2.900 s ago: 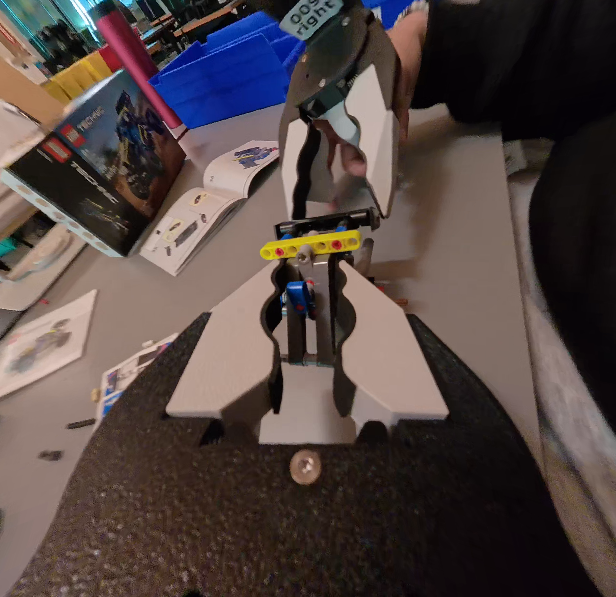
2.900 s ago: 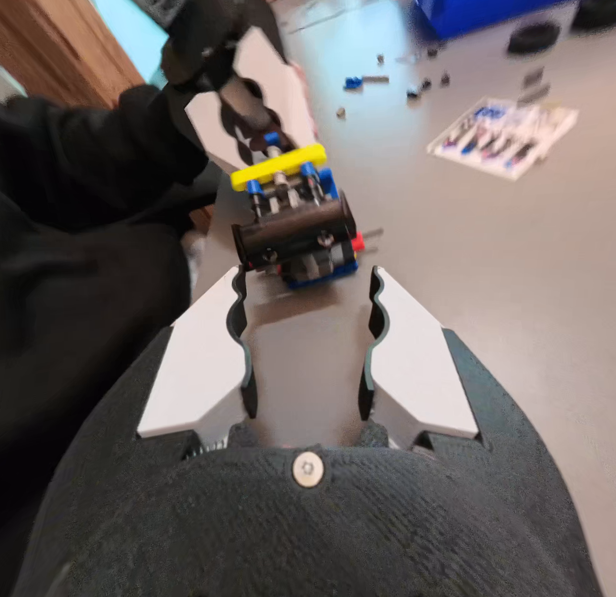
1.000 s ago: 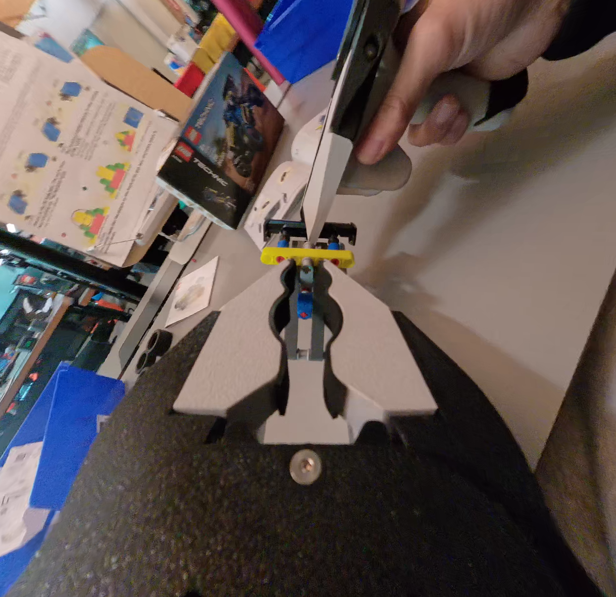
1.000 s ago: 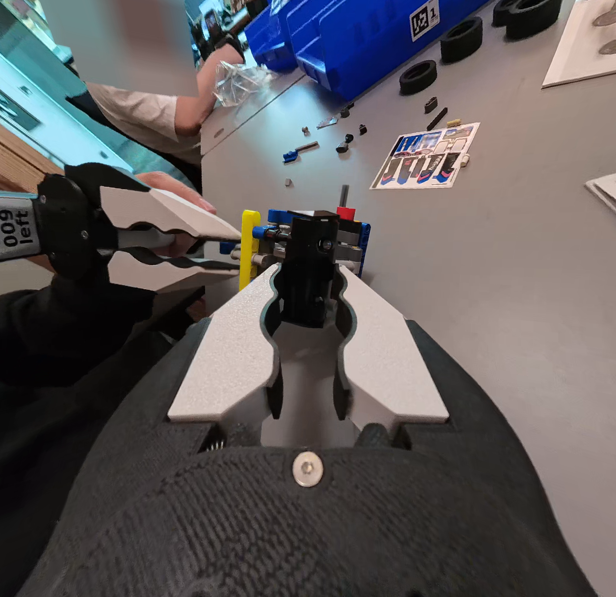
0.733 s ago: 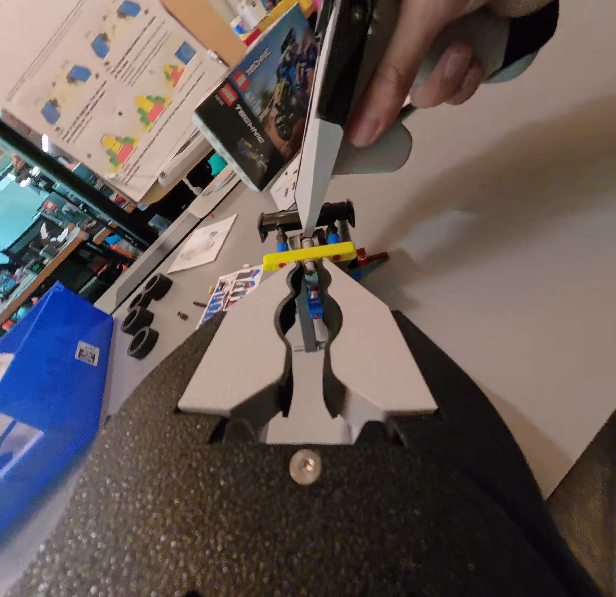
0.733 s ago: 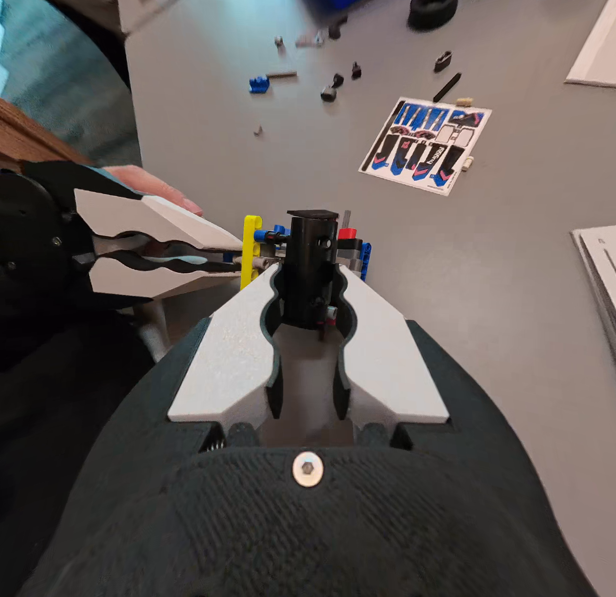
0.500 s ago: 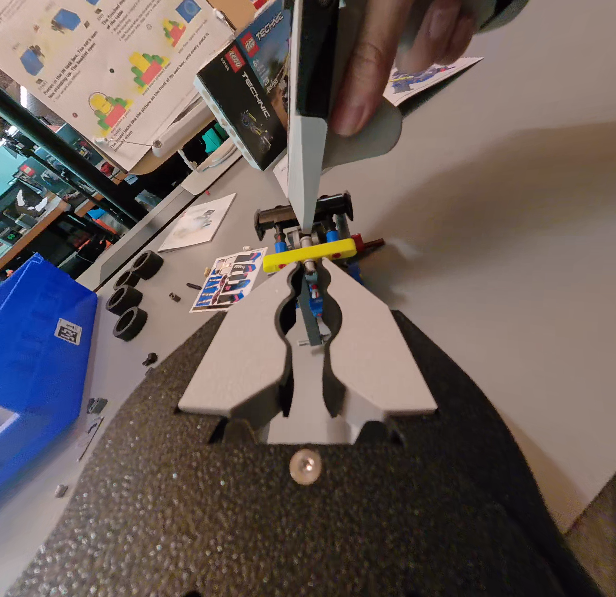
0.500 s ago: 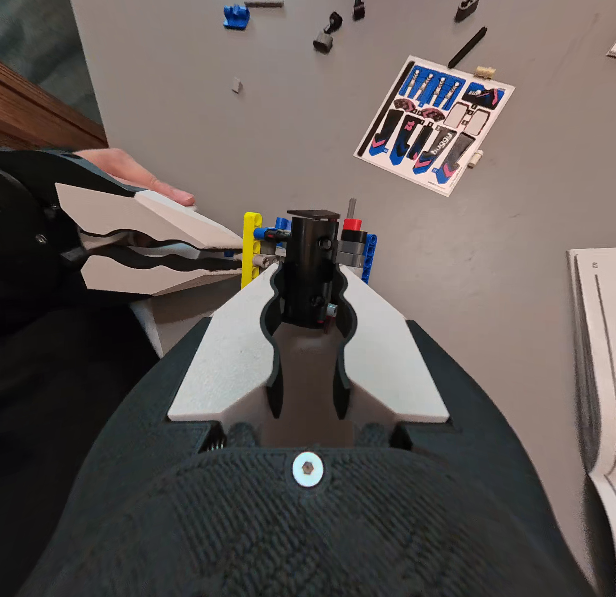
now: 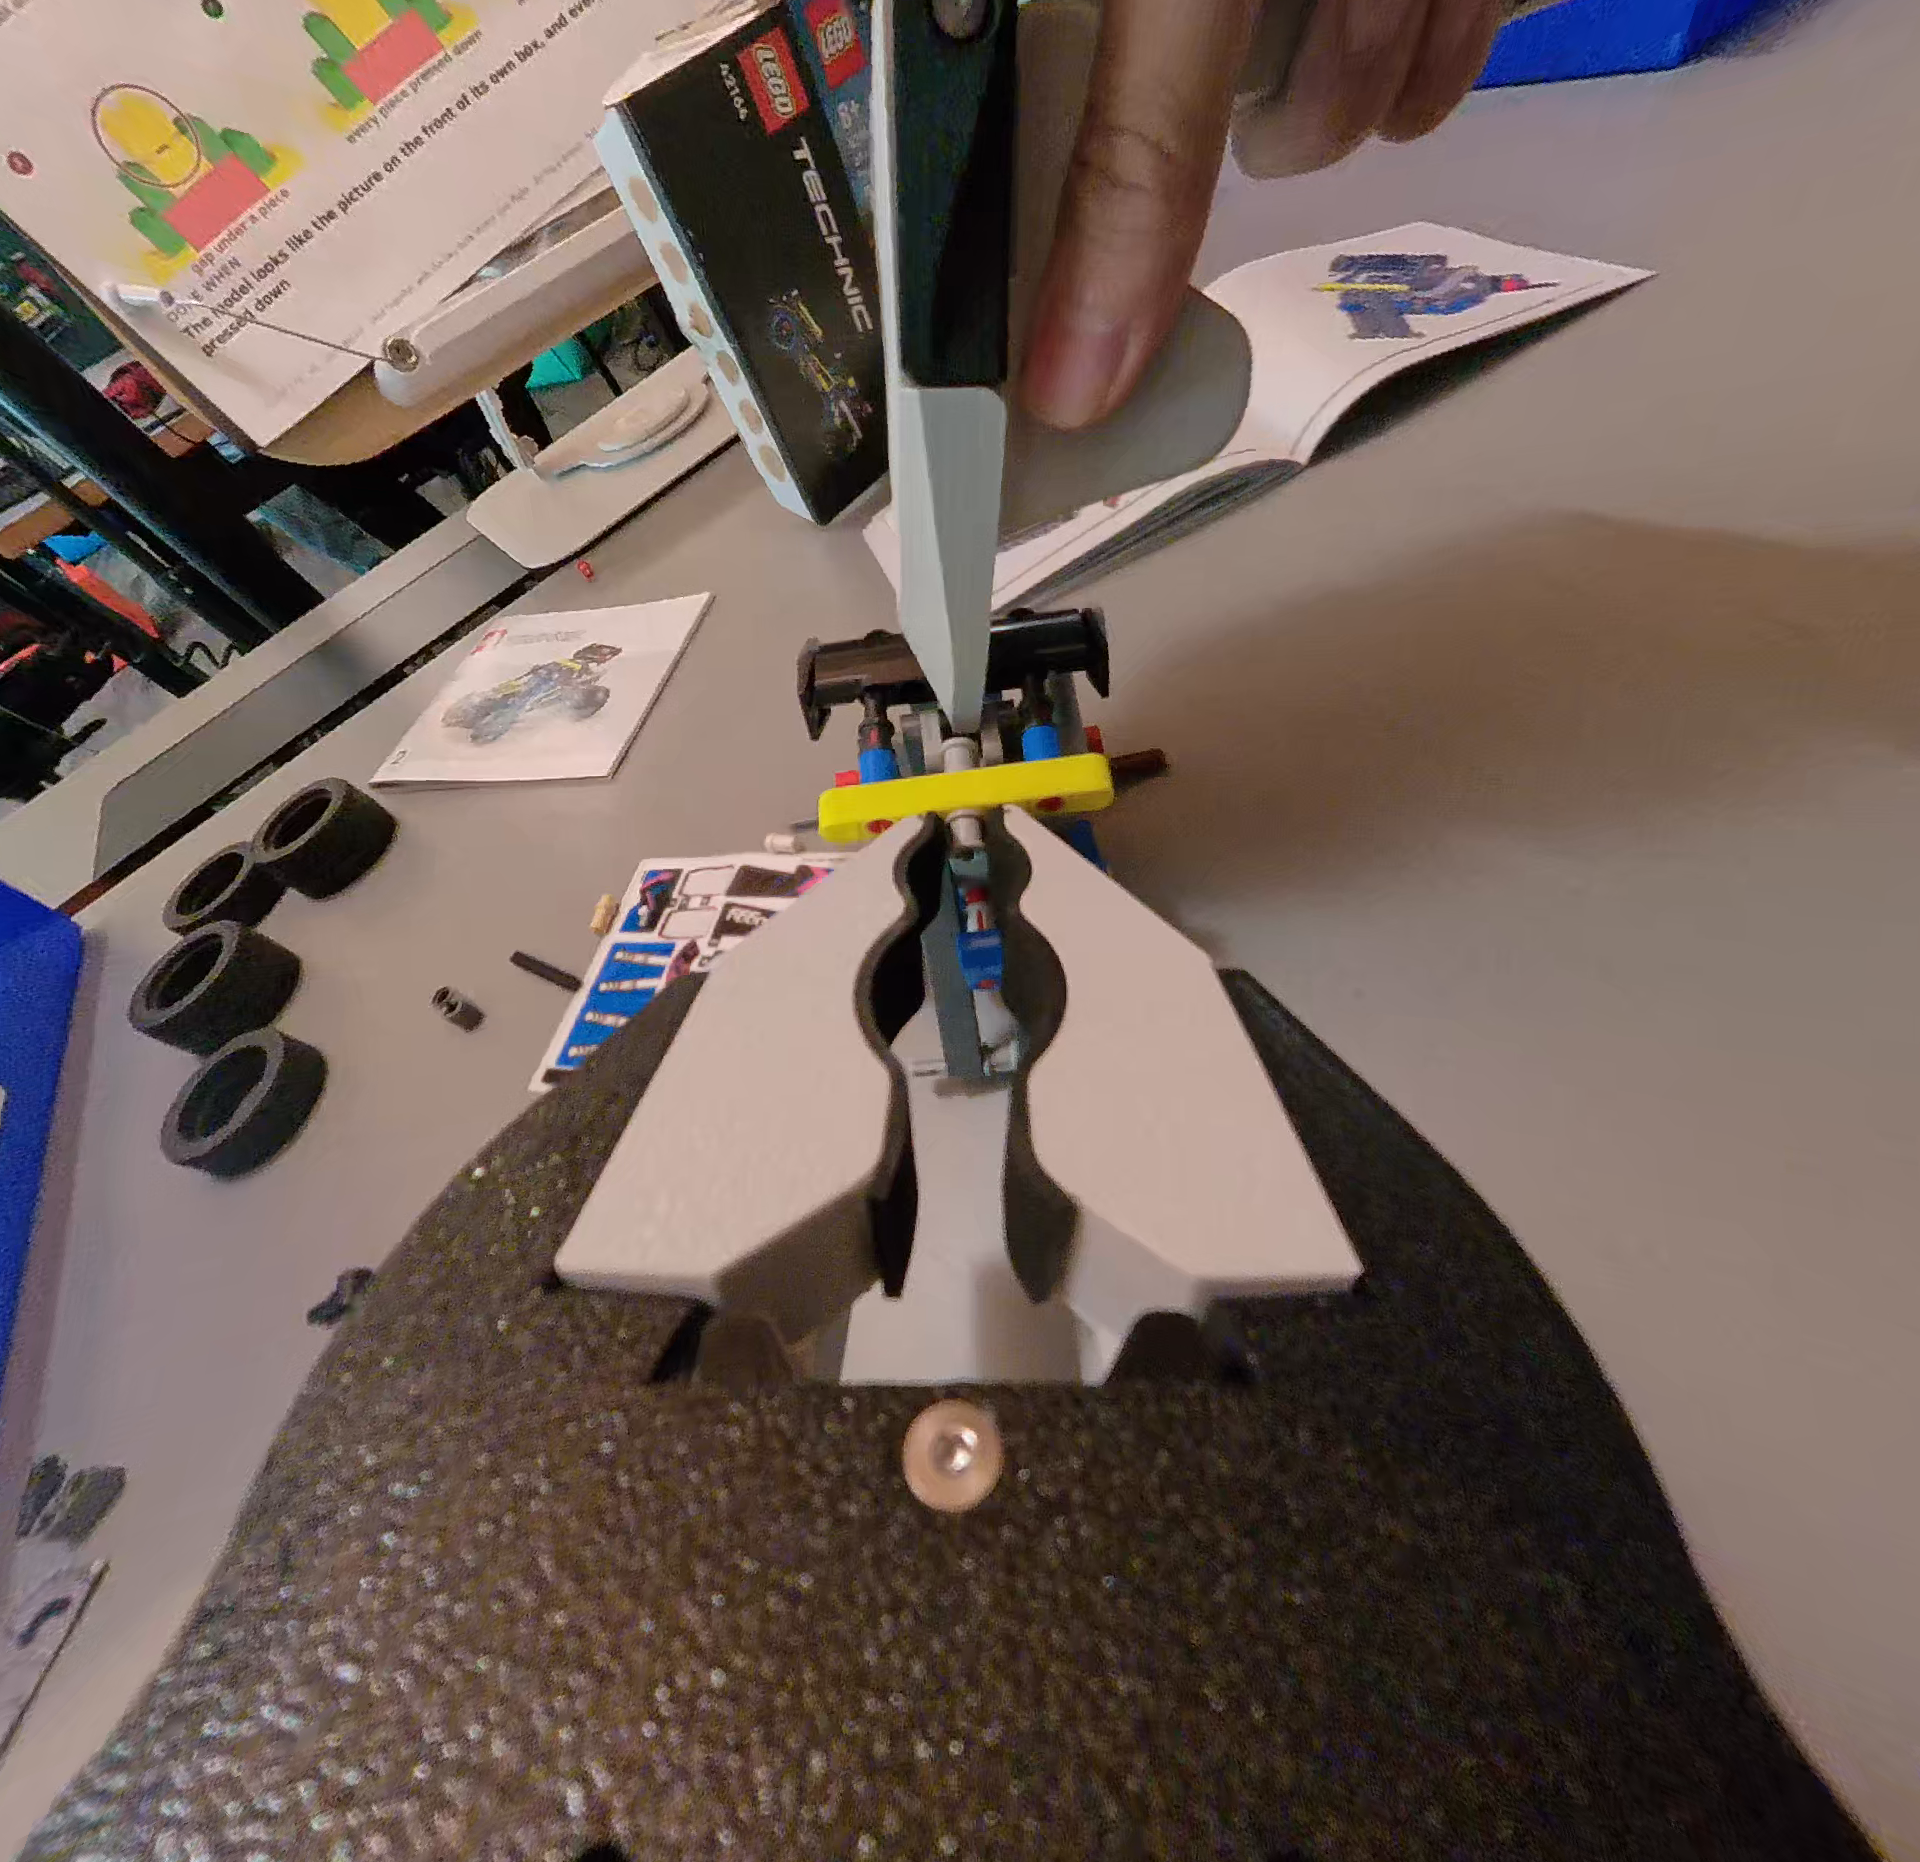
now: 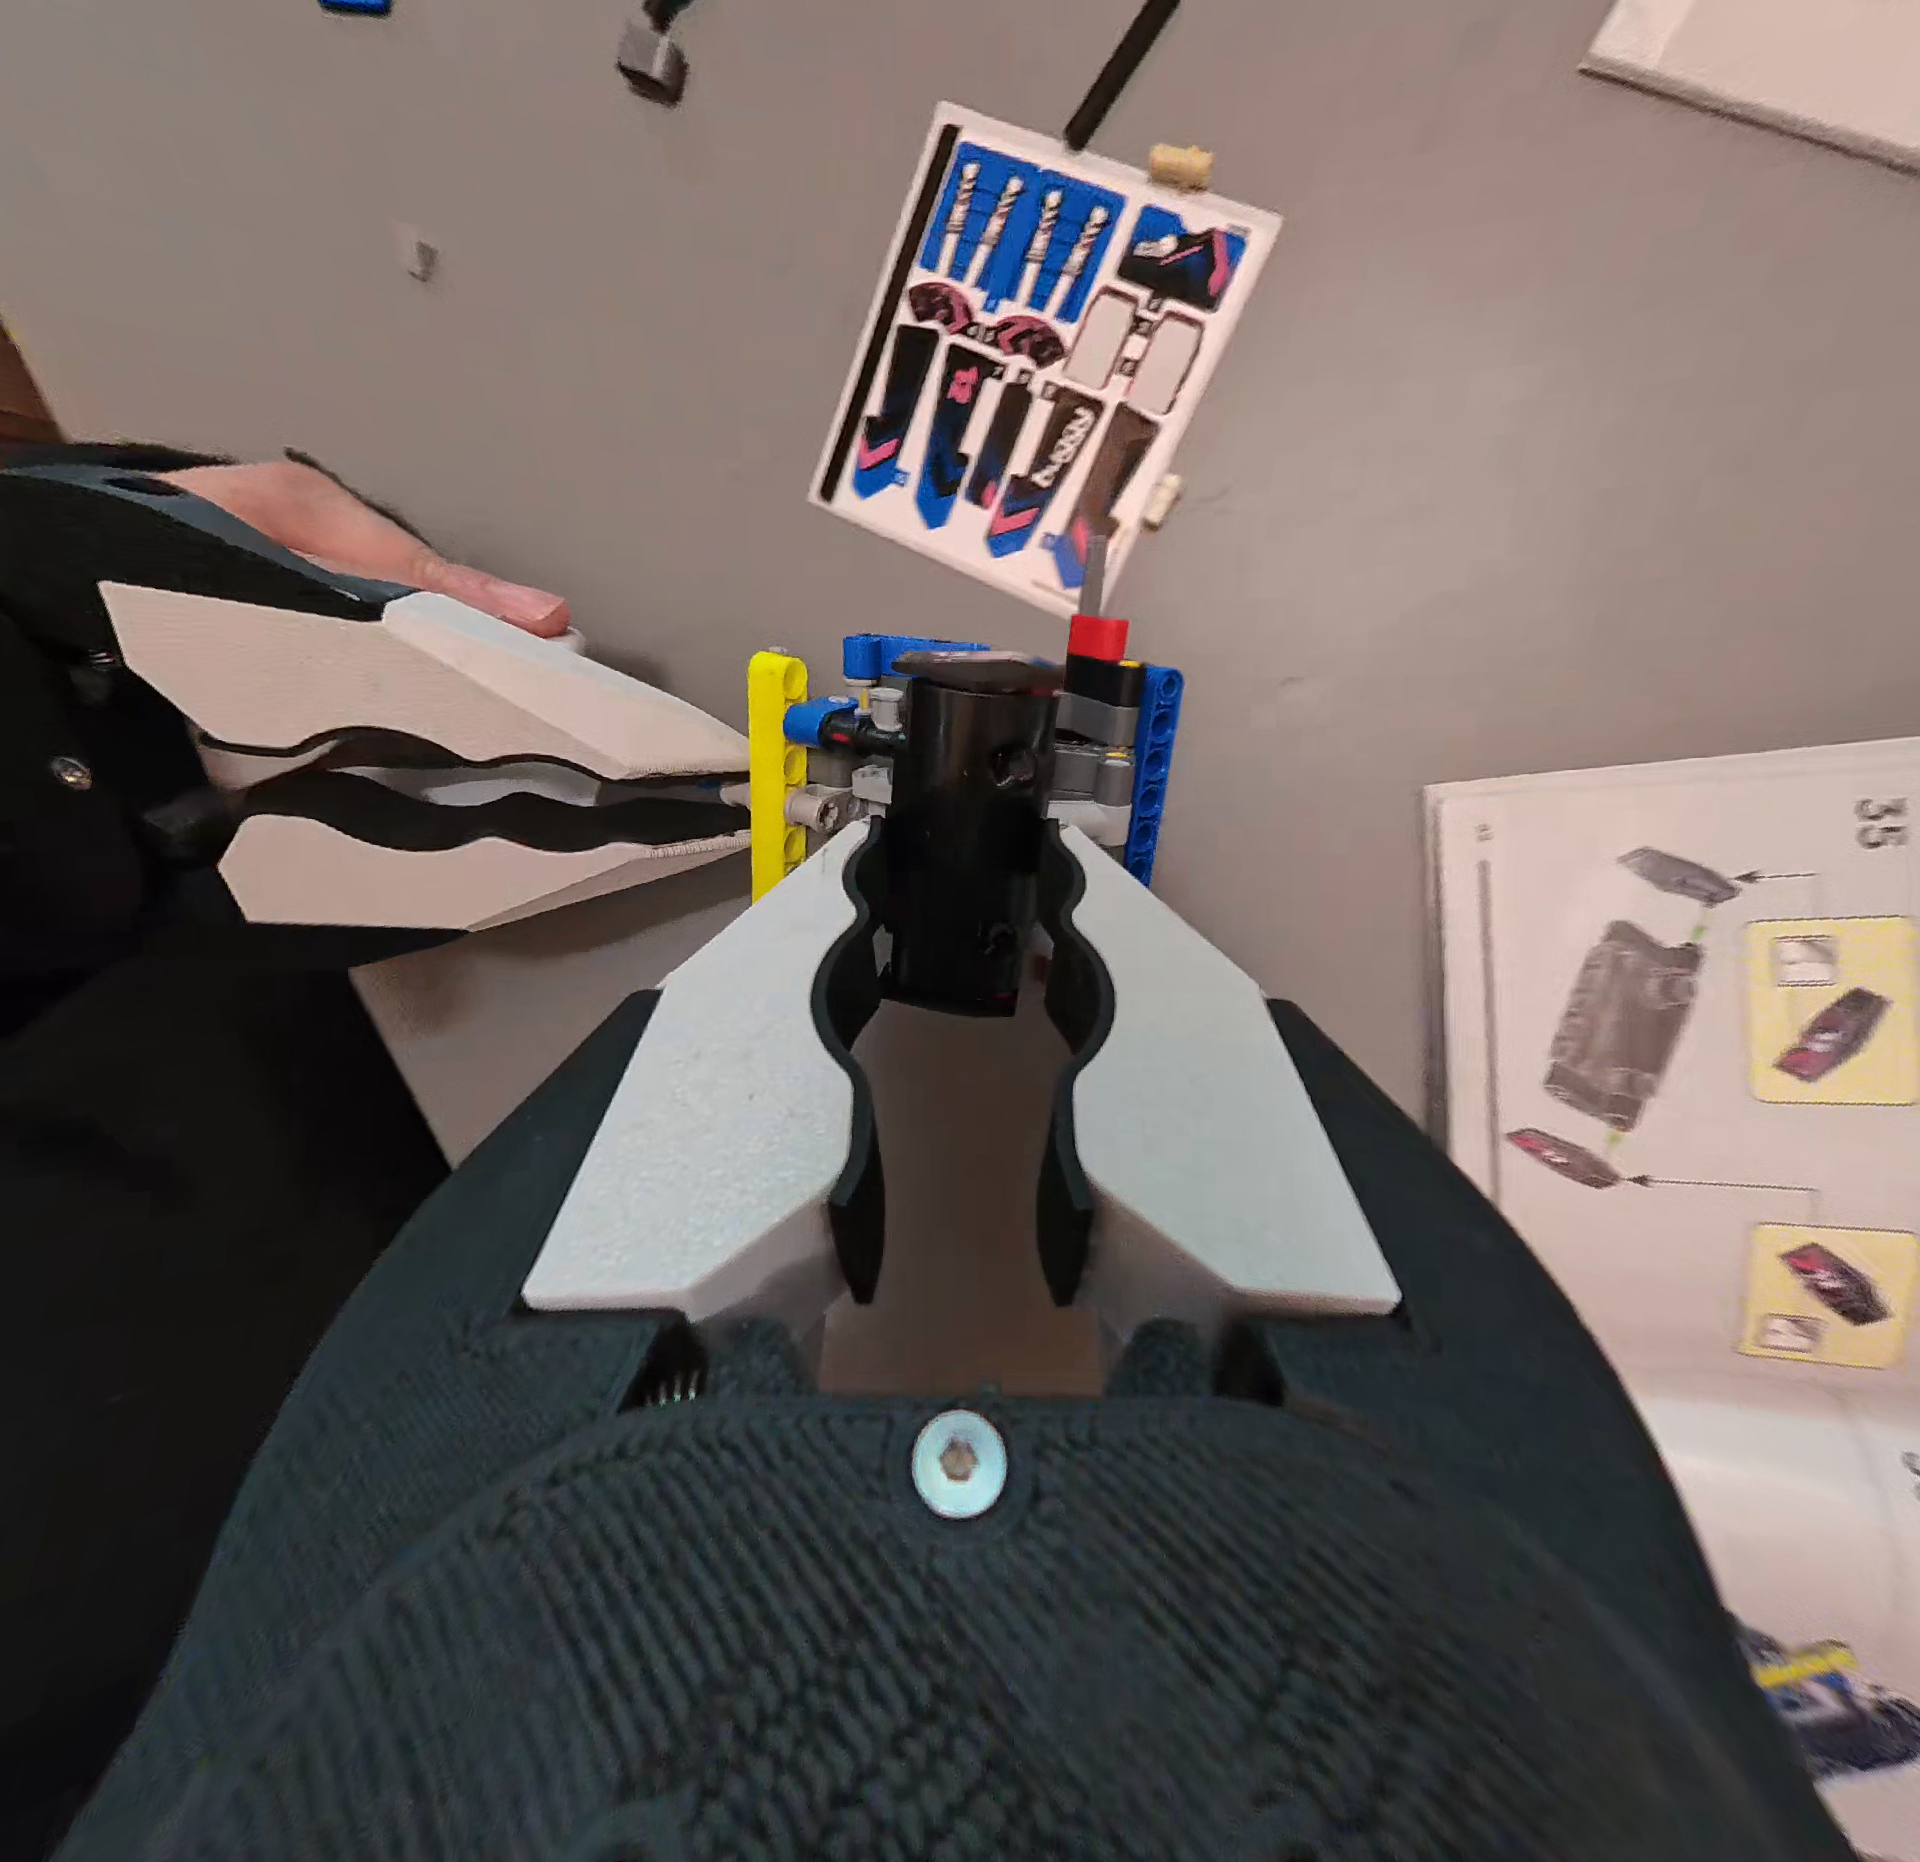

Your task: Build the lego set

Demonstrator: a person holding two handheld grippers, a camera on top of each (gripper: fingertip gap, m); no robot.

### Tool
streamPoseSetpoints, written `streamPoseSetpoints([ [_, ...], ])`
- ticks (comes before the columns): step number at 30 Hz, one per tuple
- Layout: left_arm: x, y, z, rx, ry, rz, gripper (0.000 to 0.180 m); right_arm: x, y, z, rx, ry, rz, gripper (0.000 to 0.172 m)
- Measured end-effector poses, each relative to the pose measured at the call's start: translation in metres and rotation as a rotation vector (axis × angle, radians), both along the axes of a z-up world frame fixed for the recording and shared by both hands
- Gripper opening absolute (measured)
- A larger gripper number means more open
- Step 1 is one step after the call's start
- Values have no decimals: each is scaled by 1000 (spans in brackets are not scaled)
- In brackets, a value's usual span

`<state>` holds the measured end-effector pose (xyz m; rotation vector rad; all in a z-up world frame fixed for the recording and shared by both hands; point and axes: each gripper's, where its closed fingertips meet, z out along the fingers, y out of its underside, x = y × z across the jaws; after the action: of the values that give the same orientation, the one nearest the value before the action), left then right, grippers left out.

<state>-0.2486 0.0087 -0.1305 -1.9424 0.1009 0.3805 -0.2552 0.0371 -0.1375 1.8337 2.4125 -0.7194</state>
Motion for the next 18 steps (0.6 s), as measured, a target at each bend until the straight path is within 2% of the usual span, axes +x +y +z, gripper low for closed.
streamPoseSetpoints([
  [8, -7, 17, 1, 5, -33, 7, 4, -9, 18, -6, 243, -45, 40, 28],
  [12, -8, 17, 1, 3, -46, 20, 4, -11, 18, -6, 264, -13, 45, 28],
  [16, -9, 20, 2, 12, -46, 33, 4, -13, 23, 0, 419, 3, 117, 27],
  [18, -9, 20, 2, 11, -41, 36, 4, -14, 24, 0, 441, -1, 137, 28],
])
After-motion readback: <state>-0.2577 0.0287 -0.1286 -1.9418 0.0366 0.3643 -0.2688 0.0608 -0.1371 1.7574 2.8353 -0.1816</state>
